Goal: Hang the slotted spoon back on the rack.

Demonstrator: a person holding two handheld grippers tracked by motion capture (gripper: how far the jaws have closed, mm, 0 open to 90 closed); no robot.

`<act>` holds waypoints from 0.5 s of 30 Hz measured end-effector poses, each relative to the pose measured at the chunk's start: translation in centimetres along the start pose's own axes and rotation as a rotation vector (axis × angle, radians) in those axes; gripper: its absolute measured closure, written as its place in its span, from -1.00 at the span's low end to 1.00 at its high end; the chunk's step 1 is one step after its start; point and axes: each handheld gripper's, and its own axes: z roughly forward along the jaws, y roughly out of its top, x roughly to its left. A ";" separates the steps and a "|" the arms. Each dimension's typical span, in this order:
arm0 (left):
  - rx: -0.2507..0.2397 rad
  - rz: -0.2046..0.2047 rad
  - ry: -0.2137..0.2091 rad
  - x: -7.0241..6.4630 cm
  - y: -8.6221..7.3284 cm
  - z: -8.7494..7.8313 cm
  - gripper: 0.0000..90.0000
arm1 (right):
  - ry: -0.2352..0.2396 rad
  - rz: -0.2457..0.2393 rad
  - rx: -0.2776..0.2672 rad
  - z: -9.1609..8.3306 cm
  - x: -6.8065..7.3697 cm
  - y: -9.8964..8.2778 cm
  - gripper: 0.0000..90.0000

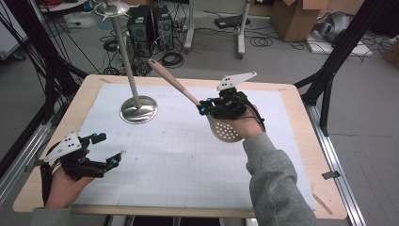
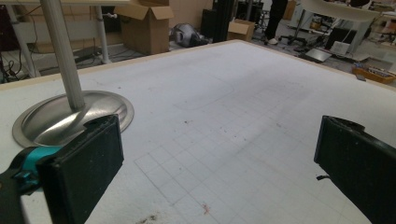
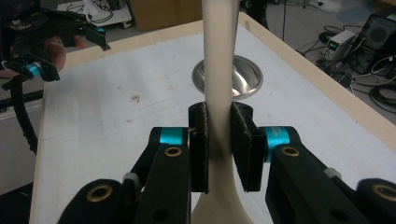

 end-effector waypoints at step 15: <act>-0.014 -0.016 -0.004 0.2 0.0 -0.2 -0.96 | 0.008 -0.026 -0.044 0.3 -0.9 2.4 0.73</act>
